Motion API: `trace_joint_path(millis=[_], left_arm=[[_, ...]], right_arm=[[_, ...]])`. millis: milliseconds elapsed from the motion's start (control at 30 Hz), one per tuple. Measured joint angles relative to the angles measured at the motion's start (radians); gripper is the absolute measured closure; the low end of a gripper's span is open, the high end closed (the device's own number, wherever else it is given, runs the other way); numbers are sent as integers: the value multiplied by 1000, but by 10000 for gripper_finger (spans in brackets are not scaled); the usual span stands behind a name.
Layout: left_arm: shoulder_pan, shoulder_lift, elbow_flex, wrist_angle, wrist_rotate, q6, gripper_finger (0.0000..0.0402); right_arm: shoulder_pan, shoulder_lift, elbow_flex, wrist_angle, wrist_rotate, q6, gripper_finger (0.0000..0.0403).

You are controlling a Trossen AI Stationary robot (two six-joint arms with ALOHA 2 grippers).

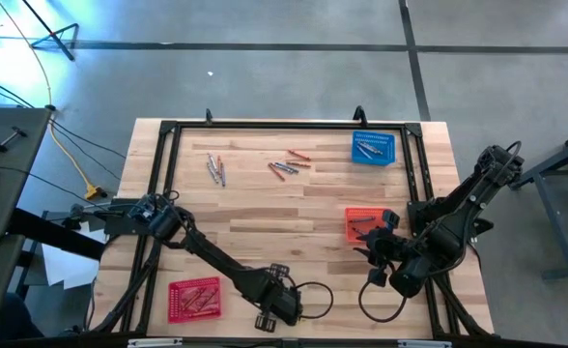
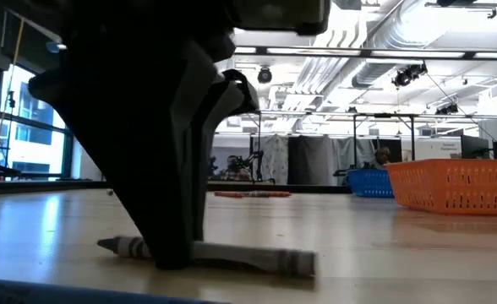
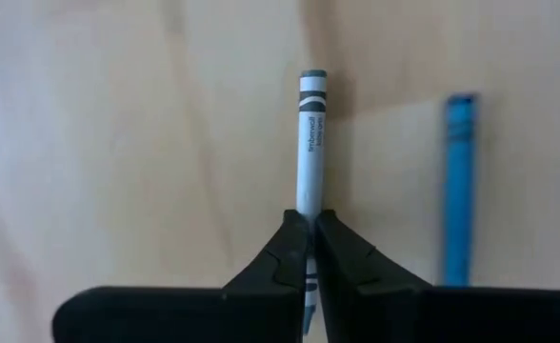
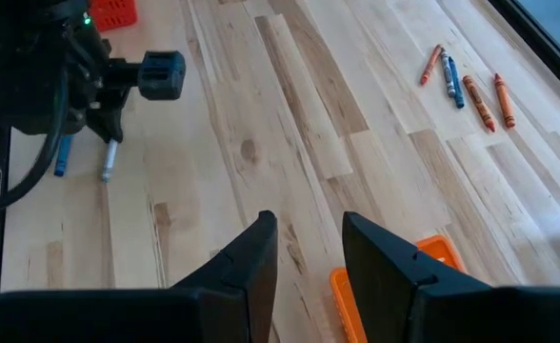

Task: Sort crayons
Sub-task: Put the gray crayon into the blue bin

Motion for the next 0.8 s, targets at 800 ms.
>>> trace_joint_path(millis=[800], left_arm=[[64, -2, 311, -240, -558, 20, 401]], right_arm=[[0, -22, -162, -362, 247, 473, 289]])
